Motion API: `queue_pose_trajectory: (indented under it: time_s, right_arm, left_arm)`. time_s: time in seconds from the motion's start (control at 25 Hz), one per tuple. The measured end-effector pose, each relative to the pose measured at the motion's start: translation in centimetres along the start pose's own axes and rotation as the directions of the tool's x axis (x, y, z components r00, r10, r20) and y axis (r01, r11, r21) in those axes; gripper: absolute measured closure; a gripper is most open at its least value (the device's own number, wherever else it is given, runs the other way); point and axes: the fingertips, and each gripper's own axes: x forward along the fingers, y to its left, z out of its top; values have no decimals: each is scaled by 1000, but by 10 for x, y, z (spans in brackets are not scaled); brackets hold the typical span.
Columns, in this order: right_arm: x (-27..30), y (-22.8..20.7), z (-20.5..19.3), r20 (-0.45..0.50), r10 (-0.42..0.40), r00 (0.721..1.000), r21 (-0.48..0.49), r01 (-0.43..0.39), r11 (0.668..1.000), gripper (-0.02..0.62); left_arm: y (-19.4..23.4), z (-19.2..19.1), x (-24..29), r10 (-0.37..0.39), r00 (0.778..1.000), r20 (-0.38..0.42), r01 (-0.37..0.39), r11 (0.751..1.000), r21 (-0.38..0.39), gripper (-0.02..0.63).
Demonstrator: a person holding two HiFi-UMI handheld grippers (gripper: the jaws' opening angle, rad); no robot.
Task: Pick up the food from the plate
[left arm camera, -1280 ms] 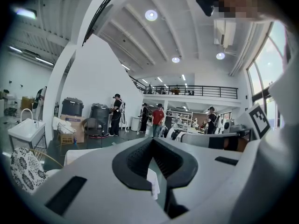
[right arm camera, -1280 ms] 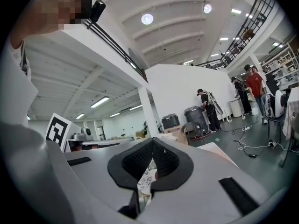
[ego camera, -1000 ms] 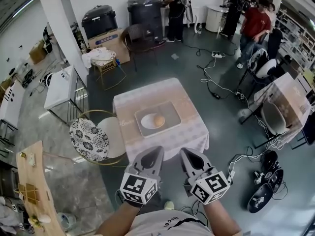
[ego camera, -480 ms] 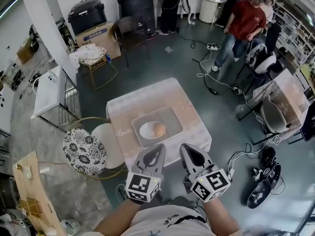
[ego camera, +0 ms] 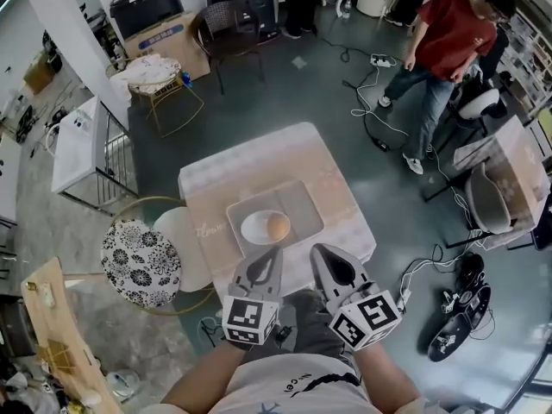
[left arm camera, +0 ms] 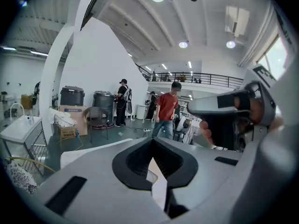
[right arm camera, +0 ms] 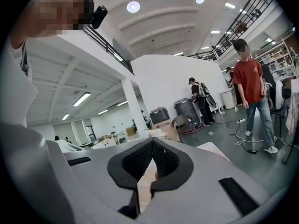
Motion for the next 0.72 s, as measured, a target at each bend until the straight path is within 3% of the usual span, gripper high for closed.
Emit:
queue_pose_trajectory:
  time_s: [0.24,0.44,0.52,0.72]
  right_arm:
    - [45,-35,2,-54,82,995,8,-82,997,581]
    - [75,-60,-9,-115,133,984,30,-130,991,581]
    - [83,-66,-16,-137,143,980,42,-138,990,581]
    - [93,-83,-38,-169,134,977,74,-123,990,581]
  left_arm:
    - [21,-25,45,77,996,-55,-77,997,0,600]
    - [32,-39,80,77,994,-84,-78,997,-16,589]
    - [37,-50,90,75,991,-113,-79,996,-32,456]
    - [49,-86,109,89,981,-174,-95,995,-21,384]
